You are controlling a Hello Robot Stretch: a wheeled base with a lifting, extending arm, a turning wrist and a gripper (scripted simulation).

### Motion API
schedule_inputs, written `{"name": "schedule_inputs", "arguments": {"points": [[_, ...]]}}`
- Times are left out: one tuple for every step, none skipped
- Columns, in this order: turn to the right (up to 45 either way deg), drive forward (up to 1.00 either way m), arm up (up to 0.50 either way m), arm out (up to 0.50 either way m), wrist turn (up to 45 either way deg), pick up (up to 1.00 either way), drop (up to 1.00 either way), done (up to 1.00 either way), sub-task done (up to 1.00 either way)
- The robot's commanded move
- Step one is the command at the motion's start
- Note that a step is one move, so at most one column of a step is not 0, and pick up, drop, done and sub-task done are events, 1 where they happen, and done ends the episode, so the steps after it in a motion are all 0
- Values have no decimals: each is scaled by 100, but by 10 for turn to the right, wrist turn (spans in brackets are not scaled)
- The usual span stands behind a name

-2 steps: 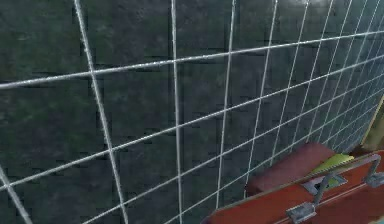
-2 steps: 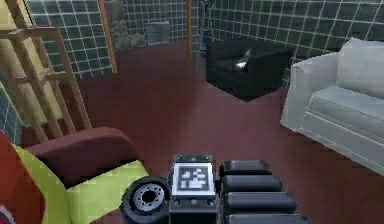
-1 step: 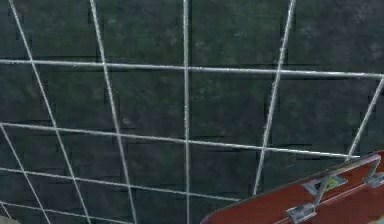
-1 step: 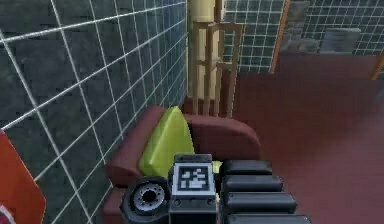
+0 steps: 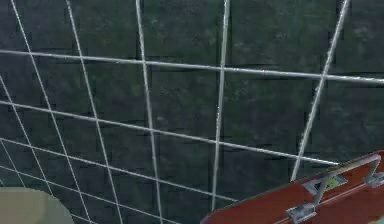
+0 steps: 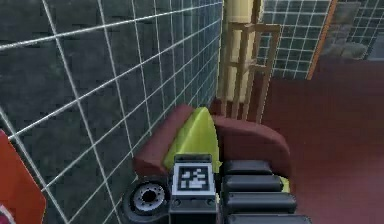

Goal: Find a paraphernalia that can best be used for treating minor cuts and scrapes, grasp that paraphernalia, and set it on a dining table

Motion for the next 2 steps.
{"name": "schedule_inputs", "arguments": {"points": [[0, 15, 0, 0, 0, 0, 0, 0, 0], [450, 0, 0, 0, 0, 0, 0, 0, 0]]}}
